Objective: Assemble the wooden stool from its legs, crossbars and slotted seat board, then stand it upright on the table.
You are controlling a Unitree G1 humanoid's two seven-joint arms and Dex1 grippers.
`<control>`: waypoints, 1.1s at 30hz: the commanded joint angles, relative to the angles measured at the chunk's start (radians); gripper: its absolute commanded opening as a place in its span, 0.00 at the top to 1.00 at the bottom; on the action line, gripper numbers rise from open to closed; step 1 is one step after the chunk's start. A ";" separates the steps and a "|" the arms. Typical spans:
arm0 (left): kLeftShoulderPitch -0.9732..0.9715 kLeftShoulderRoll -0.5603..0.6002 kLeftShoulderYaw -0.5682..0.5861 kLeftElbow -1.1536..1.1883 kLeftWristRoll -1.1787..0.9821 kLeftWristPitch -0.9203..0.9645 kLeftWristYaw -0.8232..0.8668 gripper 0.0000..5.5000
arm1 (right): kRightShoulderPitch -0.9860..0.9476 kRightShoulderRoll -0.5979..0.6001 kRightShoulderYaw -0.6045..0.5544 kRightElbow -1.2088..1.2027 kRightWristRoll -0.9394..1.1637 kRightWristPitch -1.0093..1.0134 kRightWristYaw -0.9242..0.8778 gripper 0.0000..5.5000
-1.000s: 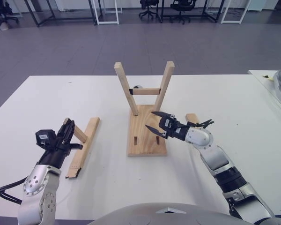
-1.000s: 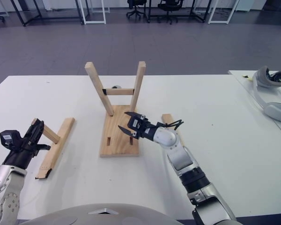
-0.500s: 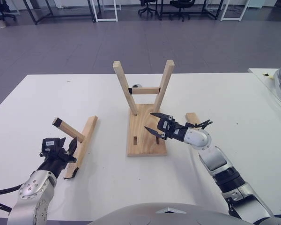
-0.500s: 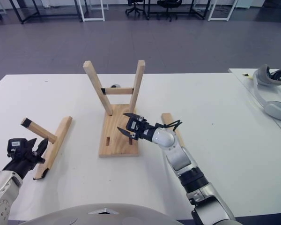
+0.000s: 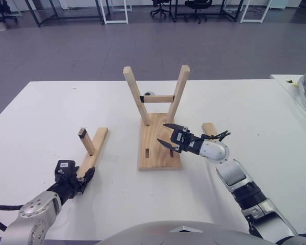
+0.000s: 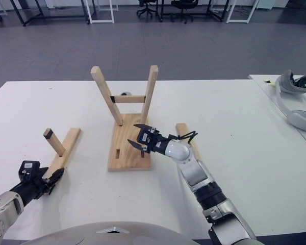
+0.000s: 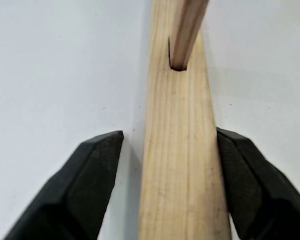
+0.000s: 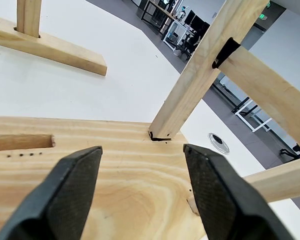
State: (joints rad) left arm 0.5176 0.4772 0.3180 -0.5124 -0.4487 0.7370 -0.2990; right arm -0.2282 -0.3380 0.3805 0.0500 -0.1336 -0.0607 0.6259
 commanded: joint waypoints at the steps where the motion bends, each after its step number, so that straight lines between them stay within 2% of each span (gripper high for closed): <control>1: 0.025 0.017 -0.027 0.003 0.029 0.001 -0.025 0.53 | -0.030 0.011 0.002 0.011 -0.008 -0.004 0.001 0.45; 5: 0.025 0.038 -0.038 -0.008 0.090 -0.051 -0.026 0.63 | -0.054 0.046 -0.042 0.004 0.046 0.049 -0.004 0.45; 8: -0.043 -0.005 0.065 -0.018 0.050 -0.213 -0.044 0.63 | -0.092 0.110 -0.134 -0.048 0.201 0.189 0.000 0.45; 12: -0.164 -0.036 0.188 -0.074 0.000 -0.401 -0.036 0.63 | -0.252 0.210 -0.311 -0.157 0.553 0.496 -0.025 0.45; 14: -0.220 -0.023 0.159 -0.130 0.034 -0.435 -0.022 0.63 | -0.384 0.280 -0.383 -0.160 0.719 0.620 -0.073 0.45; 17: -0.328 -0.026 0.055 -0.235 0.047 -0.413 0.010 0.63 | -0.576 0.405 -0.473 -0.094 0.928 0.752 -0.187 0.45; 21: -0.432 -0.027 -0.065 -0.324 0.041 -0.352 0.036 0.63 | -0.694 0.488 -0.560 0.005 1.082 0.822 -0.301 0.45; 27: -0.461 -0.029 -0.188 -0.374 0.062 -0.306 0.045 0.63 | -0.722 0.499 -0.613 0.039 1.195 0.859 -0.400 0.45; 33: -0.465 -0.029 -0.190 -0.358 0.079 -0.303 0.052 0.63 | -0.702 0.467 -0.615 -0.005 1.298 0.915 -0.409 0.45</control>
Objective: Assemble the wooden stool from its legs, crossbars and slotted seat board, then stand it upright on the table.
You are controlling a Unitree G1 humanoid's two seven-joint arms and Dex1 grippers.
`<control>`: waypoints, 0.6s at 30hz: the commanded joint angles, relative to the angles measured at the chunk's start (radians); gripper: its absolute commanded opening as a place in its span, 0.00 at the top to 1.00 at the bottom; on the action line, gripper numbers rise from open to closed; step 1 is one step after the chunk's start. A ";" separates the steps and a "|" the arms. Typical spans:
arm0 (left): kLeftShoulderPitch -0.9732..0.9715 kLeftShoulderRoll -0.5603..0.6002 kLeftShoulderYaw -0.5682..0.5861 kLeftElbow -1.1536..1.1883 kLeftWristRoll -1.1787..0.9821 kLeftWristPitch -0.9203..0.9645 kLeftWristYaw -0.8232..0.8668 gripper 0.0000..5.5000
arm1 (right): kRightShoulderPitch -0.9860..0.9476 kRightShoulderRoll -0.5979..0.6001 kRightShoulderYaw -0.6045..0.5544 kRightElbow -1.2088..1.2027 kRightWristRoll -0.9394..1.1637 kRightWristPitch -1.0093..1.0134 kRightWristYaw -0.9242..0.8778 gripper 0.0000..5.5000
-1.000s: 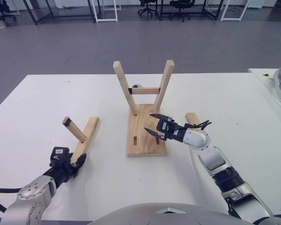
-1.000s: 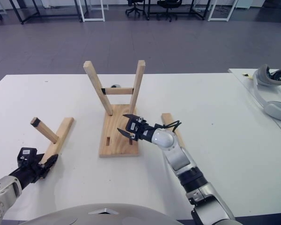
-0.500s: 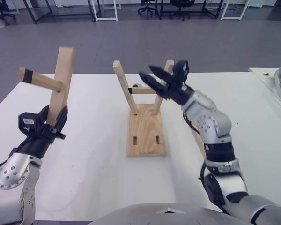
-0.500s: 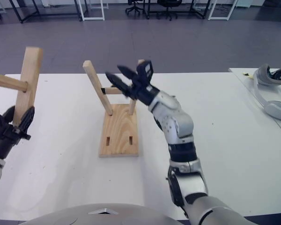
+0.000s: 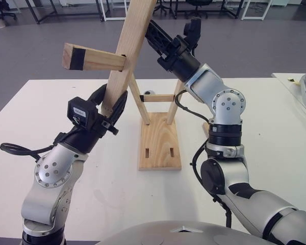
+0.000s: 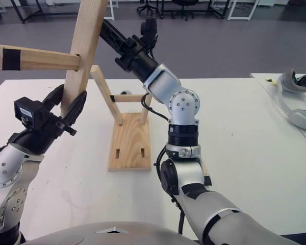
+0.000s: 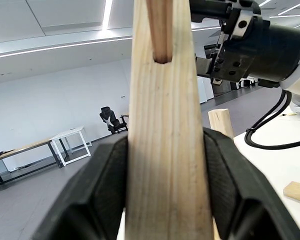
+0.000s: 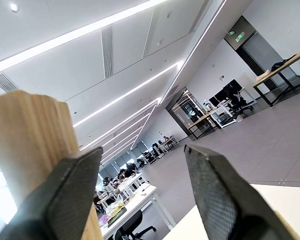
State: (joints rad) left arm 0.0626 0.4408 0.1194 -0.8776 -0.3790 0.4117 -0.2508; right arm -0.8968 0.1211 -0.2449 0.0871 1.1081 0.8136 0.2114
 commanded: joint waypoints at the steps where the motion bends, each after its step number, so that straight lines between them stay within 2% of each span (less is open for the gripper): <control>1: -0.019 0.002 0.019 0.007 -0.001 0.026 0.009 0.63 | -0.020 -0.001 0.016 -0.056 0.066 0.054 0.009 0.45; 7: -0.046 -0.020 0.064 -0.007 -0.050 0.050 0.038 0.63 | 0.029 -0.042 0.010 -0.077 0.069 0.067 -0.008 0.45; 18: -0.023 0.013 0.031 0.020 0.014 0.070 0.020 0.63 | 0.051 -0.051 0.031 -0.138 0.139 0.087 0.024 0.45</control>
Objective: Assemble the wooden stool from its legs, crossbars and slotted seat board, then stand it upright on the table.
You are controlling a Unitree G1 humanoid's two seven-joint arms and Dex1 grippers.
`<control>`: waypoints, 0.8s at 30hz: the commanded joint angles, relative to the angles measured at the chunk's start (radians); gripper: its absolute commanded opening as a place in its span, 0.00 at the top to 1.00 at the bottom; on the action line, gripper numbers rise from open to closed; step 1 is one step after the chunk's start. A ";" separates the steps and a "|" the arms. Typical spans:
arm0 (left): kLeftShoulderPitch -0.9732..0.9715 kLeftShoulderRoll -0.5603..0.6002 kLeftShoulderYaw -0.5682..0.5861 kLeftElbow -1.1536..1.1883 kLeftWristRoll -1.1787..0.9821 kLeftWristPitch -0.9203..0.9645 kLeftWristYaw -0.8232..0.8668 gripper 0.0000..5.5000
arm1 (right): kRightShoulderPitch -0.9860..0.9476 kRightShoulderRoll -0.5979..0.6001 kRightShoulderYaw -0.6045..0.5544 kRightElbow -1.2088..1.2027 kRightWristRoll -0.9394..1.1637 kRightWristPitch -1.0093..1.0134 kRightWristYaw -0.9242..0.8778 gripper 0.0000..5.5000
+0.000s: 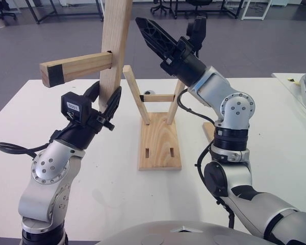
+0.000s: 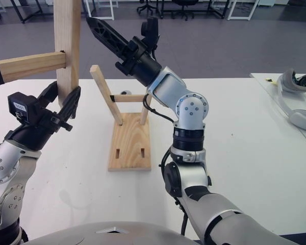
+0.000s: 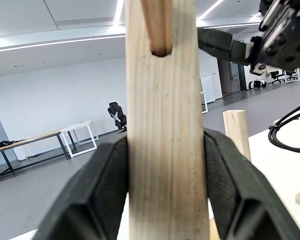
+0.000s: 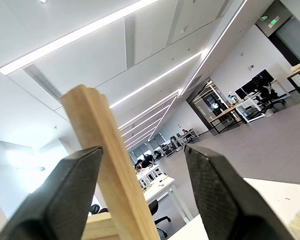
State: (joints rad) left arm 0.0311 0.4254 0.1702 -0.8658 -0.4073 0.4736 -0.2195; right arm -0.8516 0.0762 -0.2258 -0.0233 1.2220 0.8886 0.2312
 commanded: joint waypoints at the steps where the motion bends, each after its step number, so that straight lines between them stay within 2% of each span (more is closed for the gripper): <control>1: 0.014 0.037 -0.034 0.009 0.060 0.004 -0.019 0.63 | 0.003 -0.004 0.016 -0.028 0.024 0.009 0.002 0.45; 9: 0.030 0.065 -0.081 0.013 0.137 -0.007 -0.054 0.63 | -0.002 0.000 0.038 -0.017 0.008 -0.008 -0.010 0.45; 19: 0.045 0.067 -0.108 0.023 0.196 -0.021 -0.069 0.63 | 0.011 -0.019 0.045 -0.027 -0.021 -0.012 -0.033 0.74; 24: 0.040 0.068 -0.122 0.035 0.228 -0.032 -0.073 0.63 | 0.042 -0.028 0.050 -0.071 -0.065 -0.036 -0.049 0.80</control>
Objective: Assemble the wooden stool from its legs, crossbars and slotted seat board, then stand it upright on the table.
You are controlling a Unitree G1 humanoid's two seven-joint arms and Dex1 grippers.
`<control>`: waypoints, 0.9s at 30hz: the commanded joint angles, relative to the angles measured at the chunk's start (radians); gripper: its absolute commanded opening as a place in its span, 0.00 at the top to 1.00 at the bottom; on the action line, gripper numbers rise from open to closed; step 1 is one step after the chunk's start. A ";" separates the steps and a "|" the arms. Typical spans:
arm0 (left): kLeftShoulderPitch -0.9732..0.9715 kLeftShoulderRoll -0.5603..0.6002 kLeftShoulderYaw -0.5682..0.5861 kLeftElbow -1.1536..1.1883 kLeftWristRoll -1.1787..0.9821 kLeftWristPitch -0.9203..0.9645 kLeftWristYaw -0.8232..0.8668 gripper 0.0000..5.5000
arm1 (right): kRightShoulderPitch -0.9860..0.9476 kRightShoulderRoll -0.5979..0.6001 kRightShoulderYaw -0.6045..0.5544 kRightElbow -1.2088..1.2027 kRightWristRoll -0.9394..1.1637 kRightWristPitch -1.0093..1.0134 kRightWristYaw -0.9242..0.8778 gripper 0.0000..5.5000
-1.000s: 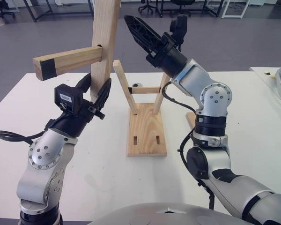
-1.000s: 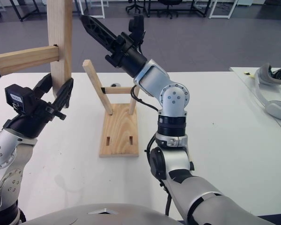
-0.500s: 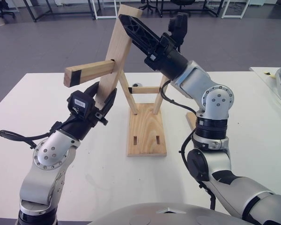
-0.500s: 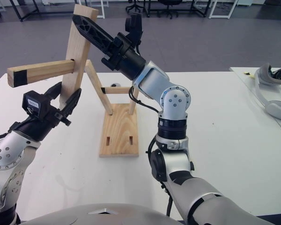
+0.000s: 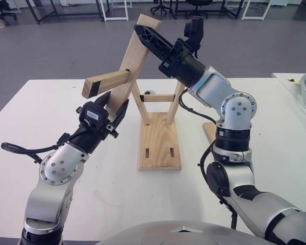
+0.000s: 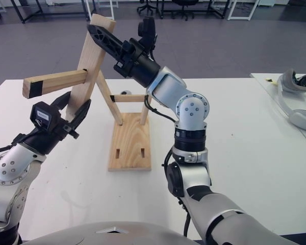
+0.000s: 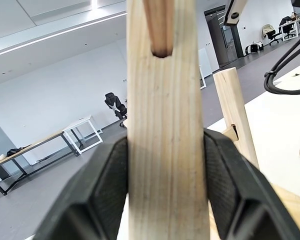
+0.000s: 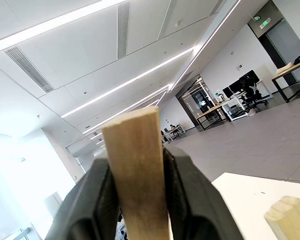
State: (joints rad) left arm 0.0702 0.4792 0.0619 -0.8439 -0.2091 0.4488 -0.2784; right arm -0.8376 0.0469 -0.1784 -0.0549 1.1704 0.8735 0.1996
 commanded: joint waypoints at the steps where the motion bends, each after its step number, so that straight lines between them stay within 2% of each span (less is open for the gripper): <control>1: 0.002 0.014 -0.017 0.016 0.039 -0.007 -0.014 0.63 | 0.041 0.001 -0.002 -0.052 -0.017 -0.028 -0.033 0.80; 2: 0.005 0.012 -0.020 0.022 0.044 -0.007 -0.016 0.63 | 0.062 -0.001 -0.013 -0.069 -0.015 -0.031 -0.058 0.80; 3: 0.017 0.007 -0.019 0.028 0.048 -0.017 -0.018 0.56 | 0.095 -0.006 -0.027 -0.095 -0.012 -0.031 -0.087 0.80; 5: 0.068 0.003 -0.005 0.056 0.061 -0.054 -0.025 0.52 | 0.169 -0.017 -0.064 -0.150 0.007 -0.028 -0.160 0.81; 9: 0.231 -0.023 0.029 0.146 0.076 -0.190 -0.042 0.38 | 0.359 -0.044 -0.140 -0.311 0.108 -0.003 -0.363 0.81; 12: 0.321 -0.082 0.043 0.217 0.092 -0.282 -0.008 0.28 | 0.469 -0.103 -0.161 -0.375 0.157 0.020 -0.478 0.81; 17: 0.390 -0.167 0.097 0.269 0.080 -0.356 0.044 0.12 | 0.527 -0.245 -0.160 -0.403 0.231 0.060 -0.559 0.81; 21: 0.397 -0.234 0.149 0.292 0.058 -0.361 0.101 0.12 | 0.571 -0.345 -0.144 -0.422 0.251 0.083 -0.562 0.81; 27: 0.420 -0.272 0.157 0.319 0.089 -0.388 0.130 0.12 | 0.584 -0.448 -0.138 -0.408 0.265 0.083 -0.565 0.81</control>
State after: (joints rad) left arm 0.4886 0.2082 0.2116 -0.5341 -0.1400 0.0732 -0.1541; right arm -0.2629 -0.3689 -0.3114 -0.4579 1.4231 0.9532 -0.3605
